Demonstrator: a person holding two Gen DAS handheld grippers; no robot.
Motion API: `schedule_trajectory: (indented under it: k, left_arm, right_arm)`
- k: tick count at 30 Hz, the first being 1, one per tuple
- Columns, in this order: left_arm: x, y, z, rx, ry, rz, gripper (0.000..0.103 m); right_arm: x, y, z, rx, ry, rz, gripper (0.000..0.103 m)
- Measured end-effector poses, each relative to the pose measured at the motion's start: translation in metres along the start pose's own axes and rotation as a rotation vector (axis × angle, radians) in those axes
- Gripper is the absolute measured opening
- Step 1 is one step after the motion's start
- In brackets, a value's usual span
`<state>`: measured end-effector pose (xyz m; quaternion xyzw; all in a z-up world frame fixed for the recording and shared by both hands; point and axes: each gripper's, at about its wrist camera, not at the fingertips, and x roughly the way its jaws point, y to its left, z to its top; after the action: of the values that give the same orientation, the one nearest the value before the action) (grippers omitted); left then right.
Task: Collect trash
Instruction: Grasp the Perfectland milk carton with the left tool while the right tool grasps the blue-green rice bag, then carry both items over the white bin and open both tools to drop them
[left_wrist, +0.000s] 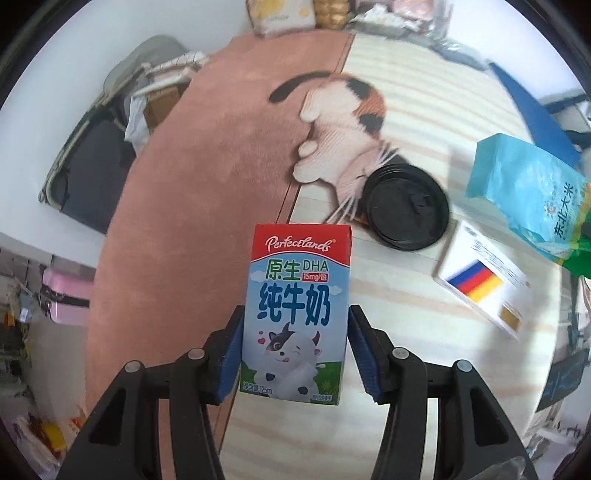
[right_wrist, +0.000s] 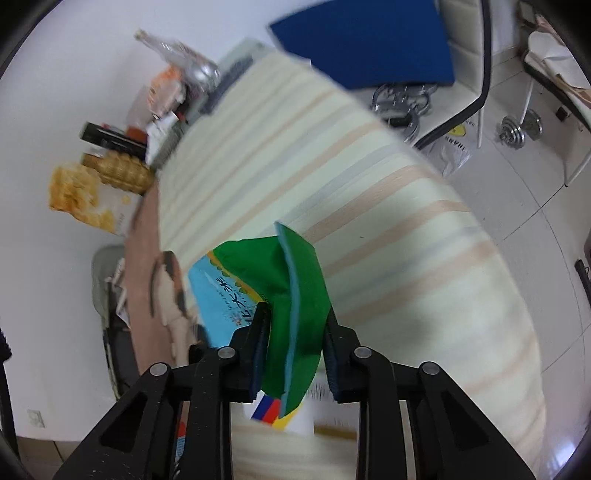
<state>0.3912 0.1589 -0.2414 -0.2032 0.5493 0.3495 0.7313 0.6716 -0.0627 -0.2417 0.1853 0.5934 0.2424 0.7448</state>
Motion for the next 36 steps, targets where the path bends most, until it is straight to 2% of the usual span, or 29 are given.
schedule_trajectory:
  k: [4, 8, 12, 15, 18, 21, 25, 28, 31, 36]
  left_arm:
    - [-0.037, 0.004, -0.024, 0.042, -0.051, -0.053, 0.050]
    - [-0.071, 0.020, -0.065, 0.093, -0.093, -0.126, 0.050]
    - [-0.097, 0.044, -0.125, 0.172, -0.115, -0.184, 0.050]
    - [-0.106, 0.067, -0.174, 0.231, -0.107, -0.220, 0.050]
    - [-0.107, 0.092, -0.222, 0.274, -0.067, -0.250, 0.050]
    - [-0.100, 0.116, -0.265, 0.301, -0.013, -0.263, 0.050]
    - [-0.077, 0.136, -0.326, 0.346, 0.090, -0.265, 0.050]
    - [-0.045, 0.142, -0.367, 0.358, 0.189, -0.242, 0.050]
    - [0.004, 0.139, -0.394, 0.334, 0.284, -0.241, 0.050]
    - [0.113, 0.118, -0.415, 0.289, 0.371, -0.228, 0.050]
  right_arm:
    - [-0.060, -0.009, -0.033, 0.010, -0.052, 0.032, 0.027]
    - [-0.124, -0.022, -0.095, 0.009, -0.096, 0.047, 0.026]
    - [-0.171, -0.031, -0.177, 0.005, -0.119, 0.041, 0.026]
    - [-0.202, -0.045, -0.253, 0.015, -0.133, 0.020, 0.026]
    - [-0.229, -0.064, -0.342, 0.047, -0.142, -0.022, 0.026]
    - [-0.242, -0.087, -0.415, 0.096, -0.119, -0.063, 0.026]
    - [-0.244, -0.121, -0.503, 0.154, -0.057, -0.120, 0.026]
    - [-0.232, -0.149, -0.553, 0.191, 0.005, -0.162, 0.026]
    - [-0.197, -0.181, -0.596, 0.216, 0.100, -0.199, 0.026]
    - [-0.089, -0.245, -0.640, 0.253, 0.228, -0.233, 0.026]
